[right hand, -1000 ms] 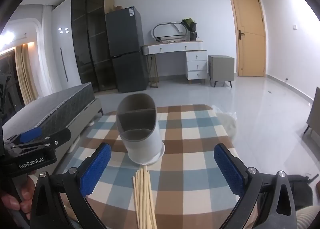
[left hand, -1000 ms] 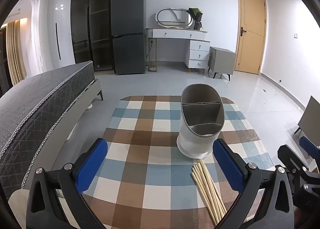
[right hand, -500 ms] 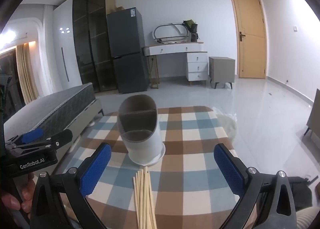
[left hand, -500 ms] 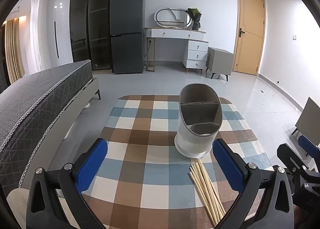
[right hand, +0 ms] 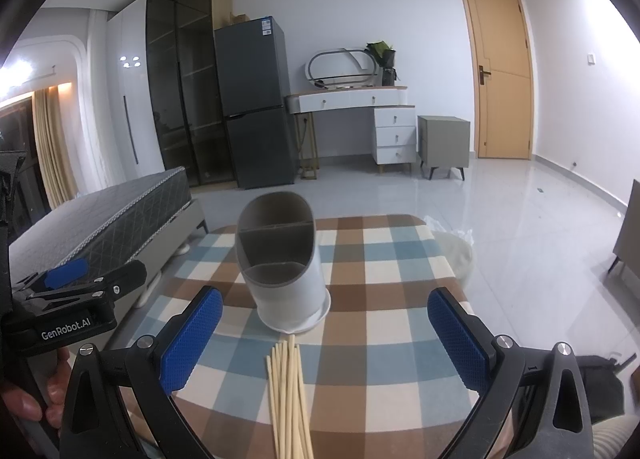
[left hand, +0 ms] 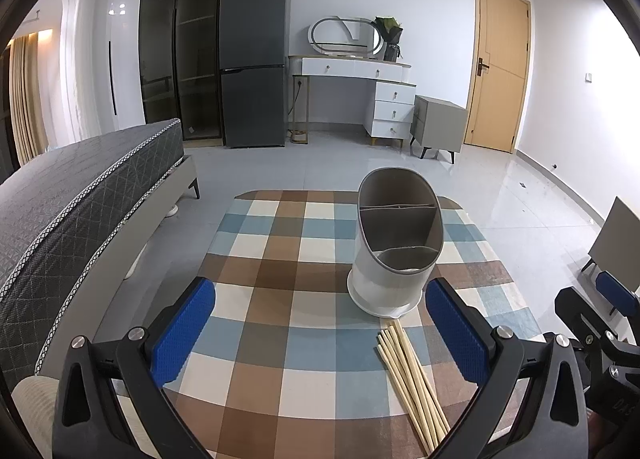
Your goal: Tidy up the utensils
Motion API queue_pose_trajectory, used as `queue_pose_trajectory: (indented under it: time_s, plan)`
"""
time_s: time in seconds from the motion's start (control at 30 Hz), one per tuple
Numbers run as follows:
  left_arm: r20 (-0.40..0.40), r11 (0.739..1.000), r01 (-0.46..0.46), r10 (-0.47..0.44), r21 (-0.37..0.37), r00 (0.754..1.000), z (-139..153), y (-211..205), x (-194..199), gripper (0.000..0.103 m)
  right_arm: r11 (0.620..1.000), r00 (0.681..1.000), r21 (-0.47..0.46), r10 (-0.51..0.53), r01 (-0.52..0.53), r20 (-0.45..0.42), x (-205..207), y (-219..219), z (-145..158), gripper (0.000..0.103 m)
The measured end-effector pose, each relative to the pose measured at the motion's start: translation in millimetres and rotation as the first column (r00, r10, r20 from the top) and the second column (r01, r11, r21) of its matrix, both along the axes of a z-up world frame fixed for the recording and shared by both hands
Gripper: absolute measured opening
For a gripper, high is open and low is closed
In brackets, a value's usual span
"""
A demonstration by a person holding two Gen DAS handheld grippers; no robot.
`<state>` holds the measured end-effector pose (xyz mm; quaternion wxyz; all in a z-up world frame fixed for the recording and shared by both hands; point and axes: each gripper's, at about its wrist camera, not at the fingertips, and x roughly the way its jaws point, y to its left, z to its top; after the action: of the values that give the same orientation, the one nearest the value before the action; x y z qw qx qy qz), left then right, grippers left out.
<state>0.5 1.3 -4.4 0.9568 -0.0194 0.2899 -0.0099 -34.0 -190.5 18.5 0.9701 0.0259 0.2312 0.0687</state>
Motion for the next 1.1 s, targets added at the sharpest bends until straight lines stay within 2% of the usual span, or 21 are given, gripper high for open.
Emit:
queue_pose_trajectory:
  time_s: [1.1]
  plan:
    - [-0.01,1.0,0.003,-0.003,0.017,1.0,-0.5,-1.2,-0.9,0.102,1.0,1.0,-0.008,-0.006,0.006,0.003,-0.2,-3.0,1.5,0.103]
